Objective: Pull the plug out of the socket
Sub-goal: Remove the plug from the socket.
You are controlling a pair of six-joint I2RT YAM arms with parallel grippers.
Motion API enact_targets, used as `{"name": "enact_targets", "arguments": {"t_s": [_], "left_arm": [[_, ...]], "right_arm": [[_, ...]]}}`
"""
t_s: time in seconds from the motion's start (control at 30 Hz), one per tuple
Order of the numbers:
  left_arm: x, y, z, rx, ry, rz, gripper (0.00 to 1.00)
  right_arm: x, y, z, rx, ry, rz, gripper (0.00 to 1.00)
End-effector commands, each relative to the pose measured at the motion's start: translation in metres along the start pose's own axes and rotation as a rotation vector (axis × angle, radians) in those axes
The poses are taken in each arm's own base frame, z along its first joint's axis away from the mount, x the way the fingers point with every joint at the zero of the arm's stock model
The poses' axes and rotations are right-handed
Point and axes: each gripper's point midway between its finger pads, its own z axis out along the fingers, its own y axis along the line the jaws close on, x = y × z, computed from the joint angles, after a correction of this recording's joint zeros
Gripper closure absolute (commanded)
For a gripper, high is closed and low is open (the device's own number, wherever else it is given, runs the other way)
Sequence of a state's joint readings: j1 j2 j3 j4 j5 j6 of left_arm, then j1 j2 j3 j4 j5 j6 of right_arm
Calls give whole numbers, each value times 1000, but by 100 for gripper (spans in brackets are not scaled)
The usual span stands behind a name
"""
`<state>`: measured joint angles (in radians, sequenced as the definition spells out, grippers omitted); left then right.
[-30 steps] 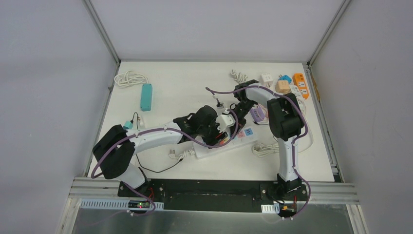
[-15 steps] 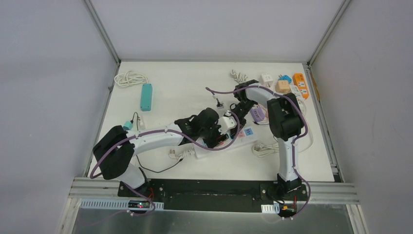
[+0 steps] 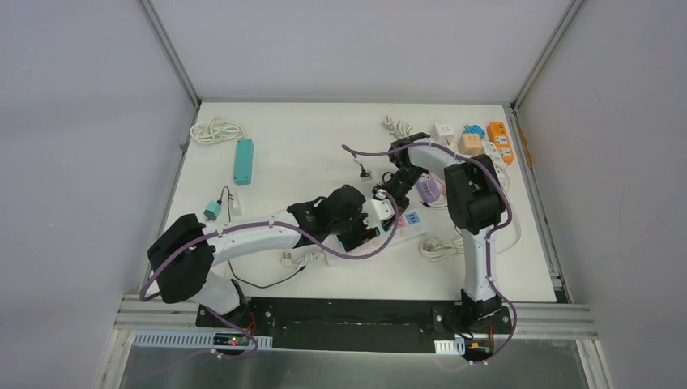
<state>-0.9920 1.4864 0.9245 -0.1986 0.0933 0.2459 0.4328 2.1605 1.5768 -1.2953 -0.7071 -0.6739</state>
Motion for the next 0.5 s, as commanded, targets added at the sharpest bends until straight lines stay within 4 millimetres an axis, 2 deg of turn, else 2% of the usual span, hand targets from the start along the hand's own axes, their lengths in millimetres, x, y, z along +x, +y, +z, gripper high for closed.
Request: {"name": "enact_targets", "arguments": {"t_s": [0.0, 0.13, 0.2, 0.47], "left_arm": [[-19, 28, -22, -157, -26, 86, 100], [-30, 26, -21, -92, -112, -44, 100], [-34, 33, -24, -62, -172, -133, 100], [-49, 35, -50, -28, -273, -184, 100]], "right_arm": [[9, -66, 6, 226, 93, -92, 100], [10, -66, 6, 226, 93, -92, 100], [9, -66, 6, 227, 92, -94, 100], [2, -59, 3, 210, 56, -104, 100]]}}
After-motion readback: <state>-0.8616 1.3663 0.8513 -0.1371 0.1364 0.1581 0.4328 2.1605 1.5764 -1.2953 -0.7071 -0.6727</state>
